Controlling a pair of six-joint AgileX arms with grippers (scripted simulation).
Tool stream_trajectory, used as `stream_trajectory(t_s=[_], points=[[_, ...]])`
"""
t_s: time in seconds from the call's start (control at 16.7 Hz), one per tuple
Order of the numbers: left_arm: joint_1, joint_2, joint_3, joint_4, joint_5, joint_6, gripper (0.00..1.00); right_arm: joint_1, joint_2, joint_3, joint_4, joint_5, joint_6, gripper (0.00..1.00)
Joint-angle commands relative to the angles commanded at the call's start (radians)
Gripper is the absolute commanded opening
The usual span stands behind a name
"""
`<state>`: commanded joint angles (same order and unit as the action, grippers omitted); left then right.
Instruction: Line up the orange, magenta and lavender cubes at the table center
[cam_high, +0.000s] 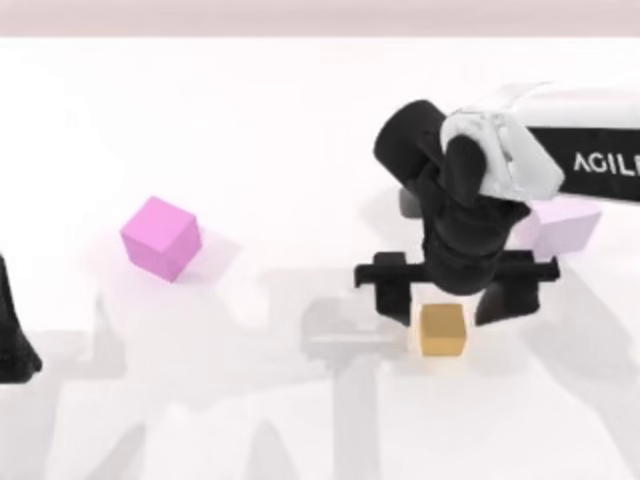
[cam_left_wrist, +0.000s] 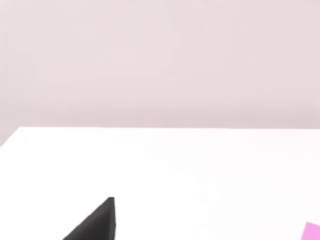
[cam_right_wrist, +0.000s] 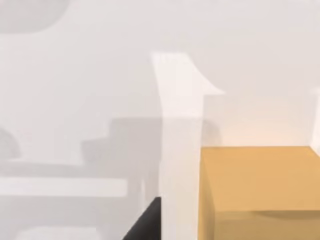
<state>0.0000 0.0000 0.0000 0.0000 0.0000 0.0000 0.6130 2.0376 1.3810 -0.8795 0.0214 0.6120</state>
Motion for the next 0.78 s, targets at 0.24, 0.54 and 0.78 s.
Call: stream_trajectory(t_s=[0.24, 0.54, 0.78], points=[[0.000, 0.000, 0.000, 0.000, 0.000, 0.000, 1.00, 0.000, 0.000, 0.000, 0.000, 0.000, 0.000, 1.00], [0.000, 0.000, 0.000, 0.000, 0.000, 0.000, 1.00, -0.002, -0.001, 0.000, 0.000, 0.000, 0.000, 1.00], [0.000, 0.000, 0.000, 0.000, 0.000, 0.000, 1.00, 0.003, -0.023, 0.055, -0.075, 0.000, 0.002, 1.00]])
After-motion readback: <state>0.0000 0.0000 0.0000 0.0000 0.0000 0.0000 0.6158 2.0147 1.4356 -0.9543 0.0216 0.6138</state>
